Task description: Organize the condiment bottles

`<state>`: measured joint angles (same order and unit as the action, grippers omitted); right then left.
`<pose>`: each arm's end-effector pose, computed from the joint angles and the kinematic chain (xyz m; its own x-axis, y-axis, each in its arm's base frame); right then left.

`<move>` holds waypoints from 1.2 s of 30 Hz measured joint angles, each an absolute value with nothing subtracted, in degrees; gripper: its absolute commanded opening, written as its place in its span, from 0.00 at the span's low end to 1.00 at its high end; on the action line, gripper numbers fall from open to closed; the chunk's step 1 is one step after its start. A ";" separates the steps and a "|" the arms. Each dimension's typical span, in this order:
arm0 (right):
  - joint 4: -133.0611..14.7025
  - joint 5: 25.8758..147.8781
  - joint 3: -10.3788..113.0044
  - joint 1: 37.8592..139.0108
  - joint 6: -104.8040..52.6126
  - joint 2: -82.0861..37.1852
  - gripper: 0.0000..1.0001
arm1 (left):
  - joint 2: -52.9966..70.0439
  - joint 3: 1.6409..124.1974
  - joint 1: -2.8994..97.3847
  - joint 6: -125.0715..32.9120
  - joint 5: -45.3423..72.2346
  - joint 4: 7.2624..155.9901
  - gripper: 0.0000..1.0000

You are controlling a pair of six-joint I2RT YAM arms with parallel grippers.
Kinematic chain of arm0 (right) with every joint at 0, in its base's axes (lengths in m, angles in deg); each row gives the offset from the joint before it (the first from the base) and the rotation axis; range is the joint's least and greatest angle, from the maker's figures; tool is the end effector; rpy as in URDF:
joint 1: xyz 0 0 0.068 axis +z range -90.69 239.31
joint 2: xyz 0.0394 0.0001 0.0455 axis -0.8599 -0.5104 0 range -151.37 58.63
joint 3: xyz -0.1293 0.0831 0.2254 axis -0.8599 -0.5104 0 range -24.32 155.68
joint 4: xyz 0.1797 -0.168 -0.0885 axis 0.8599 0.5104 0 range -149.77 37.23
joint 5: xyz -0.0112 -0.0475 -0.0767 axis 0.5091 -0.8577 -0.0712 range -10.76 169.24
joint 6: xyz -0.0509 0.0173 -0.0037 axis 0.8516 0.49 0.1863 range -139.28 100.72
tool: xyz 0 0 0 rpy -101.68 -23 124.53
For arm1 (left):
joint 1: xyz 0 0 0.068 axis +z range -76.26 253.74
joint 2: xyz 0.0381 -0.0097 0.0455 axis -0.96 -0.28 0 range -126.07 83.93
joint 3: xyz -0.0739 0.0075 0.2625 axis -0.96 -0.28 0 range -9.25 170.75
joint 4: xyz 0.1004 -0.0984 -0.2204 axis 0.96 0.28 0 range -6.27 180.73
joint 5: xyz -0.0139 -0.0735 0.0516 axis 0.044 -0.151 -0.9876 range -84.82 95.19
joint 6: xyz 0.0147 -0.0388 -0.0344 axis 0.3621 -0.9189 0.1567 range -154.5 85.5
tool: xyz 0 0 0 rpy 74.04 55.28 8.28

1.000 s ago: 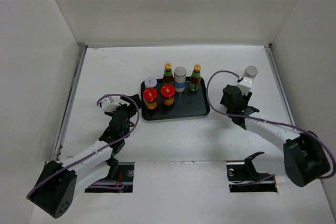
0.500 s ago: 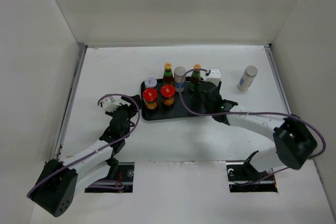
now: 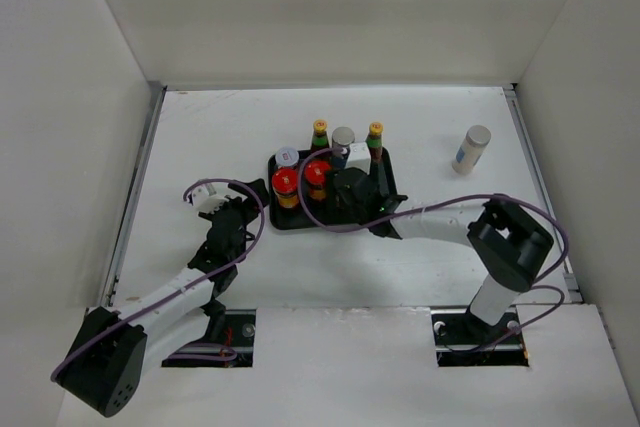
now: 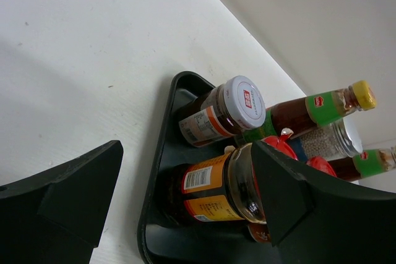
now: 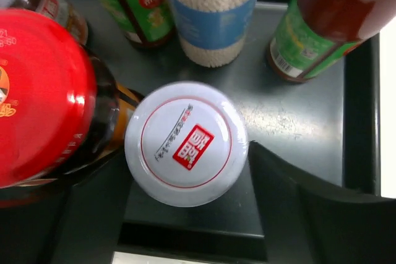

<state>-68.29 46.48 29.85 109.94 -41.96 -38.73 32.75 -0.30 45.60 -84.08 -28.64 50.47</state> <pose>0.2425 0.2653 0.1923 -0.4749 -0.0674 -0.8775 -0.2004 0.9792 0.0332 0.1667 -0.0667 0.1828 -0.0184 -0.7075 -0.7065 -0.1649 0.6991 -0.6958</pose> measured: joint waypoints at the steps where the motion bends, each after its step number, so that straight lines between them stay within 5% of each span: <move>1: -68.33 46.11 30.11 110.11 -41.91 -38.73 0.89 | 32.75 -0.30 45.60 -84.08 -28.64 50.47 0.85; 10: -68.77 45.61 30.03 109.92 -41.76 -29.92 0.97 | 33.36 -0.30 45.67 -84.06 -28.59 50.50 0.85; 12: -68.83 45.61 28.61 108.74 -41.45 -24.76 0.89 | 33.82 -0.30 45.78 -84.06 -28.62 50.47 0.85; 15: -68.73 45.48 24.96 103.58 -41.28 -16.15 0.54 | 34.00 -0.30 45.99 -84.08 -28.62 50.47 0.85; 17: -68.66 45.11 23.01 97.33 -41.28 -11.76 0.45 | 34.02 -0.30 45.97 -84.08 -28.62 50.50 0.85; 19: -68.29 44.32 22.05 89.83 -41.50 -8.83 0.49 | 34.04 -0.32 45.99 -84.08 -28.62 50.50 0.85; 24: -67.35 42.13 22.88 73.24 -40.58 -9.75 0.99 | 35.46 -1.00 46.04 -84.04 -28.73 50.61 0.85; 36: -65.42 45.30 28.91 65.20 -37.46 -27.04 1.00 | 34.54 -1.02 46.37 -84.08 -28.64 50.52 0.85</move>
<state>-65.42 45.30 28.91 65.20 -37.46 -27.04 34.54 -1.02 46.37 -84.08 -28.64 50.52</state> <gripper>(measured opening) 0.998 0.850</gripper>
